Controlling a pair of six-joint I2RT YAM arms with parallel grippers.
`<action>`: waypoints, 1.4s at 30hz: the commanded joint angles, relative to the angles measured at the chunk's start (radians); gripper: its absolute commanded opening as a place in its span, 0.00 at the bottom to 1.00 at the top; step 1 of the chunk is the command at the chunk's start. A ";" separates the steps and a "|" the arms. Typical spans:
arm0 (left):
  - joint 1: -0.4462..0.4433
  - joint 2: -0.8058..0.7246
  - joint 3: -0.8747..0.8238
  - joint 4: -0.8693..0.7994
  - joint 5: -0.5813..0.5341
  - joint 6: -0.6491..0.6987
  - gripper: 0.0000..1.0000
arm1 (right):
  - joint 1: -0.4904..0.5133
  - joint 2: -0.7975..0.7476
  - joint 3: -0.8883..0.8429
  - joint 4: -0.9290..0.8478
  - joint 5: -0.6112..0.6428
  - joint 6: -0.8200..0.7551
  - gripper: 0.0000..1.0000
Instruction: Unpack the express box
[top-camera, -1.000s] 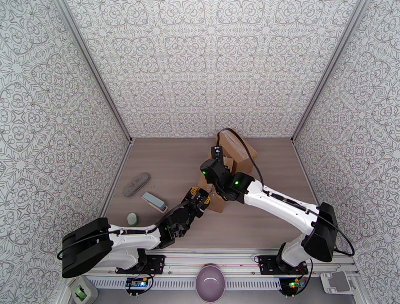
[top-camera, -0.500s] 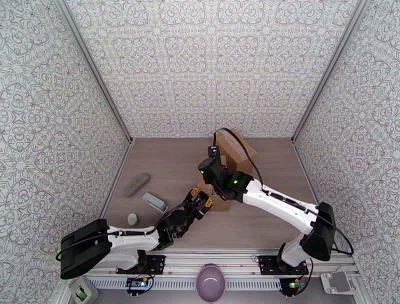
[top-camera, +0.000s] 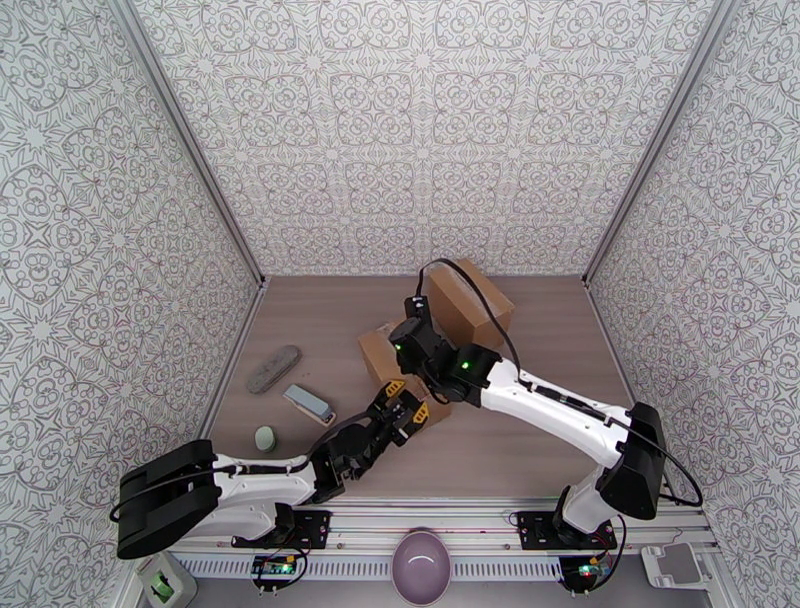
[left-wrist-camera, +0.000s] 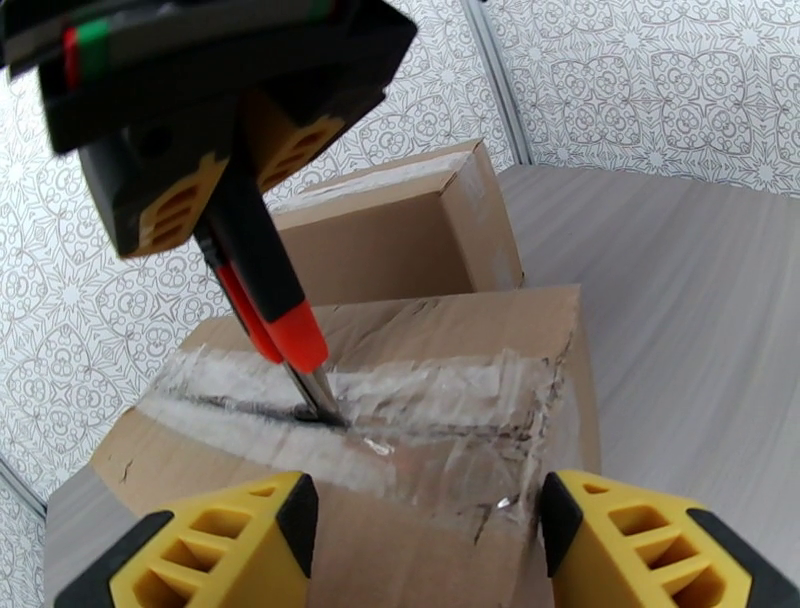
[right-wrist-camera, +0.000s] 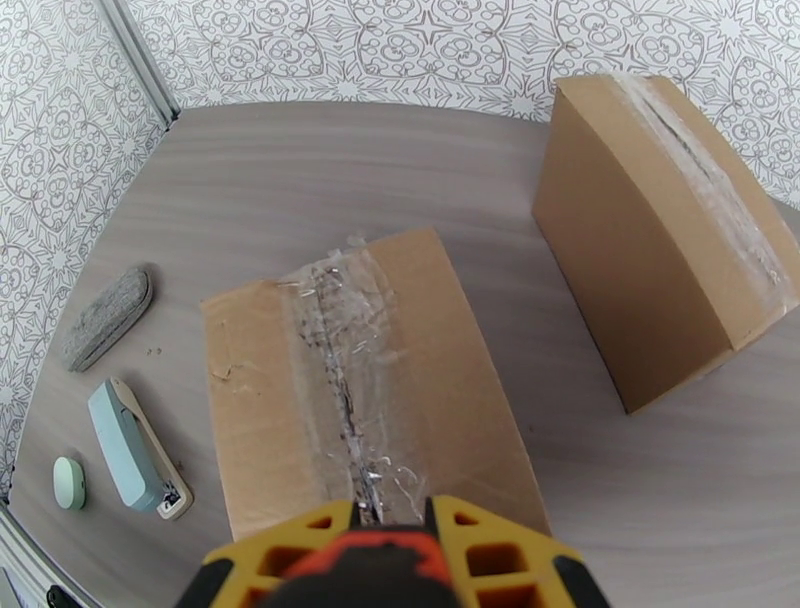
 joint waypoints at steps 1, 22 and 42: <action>0.008 0.011 -0.008 0.068 -0.043 0.024 0.65 | 0.033 -0.007 0.013 -0.051 -0.062 0.026 0.00; 0.060 0.065 -0.106 0.259 0.153 0.018 0.63 | 0.048 -0.041 -0.039 -0.038 -0.048 0.060 0.00; 0.046 0.186 -0.064 0.404 -0.047 0.015 0.60 | 0.063 -0.023 0.002 -0.084 -0.054 0.054 0.00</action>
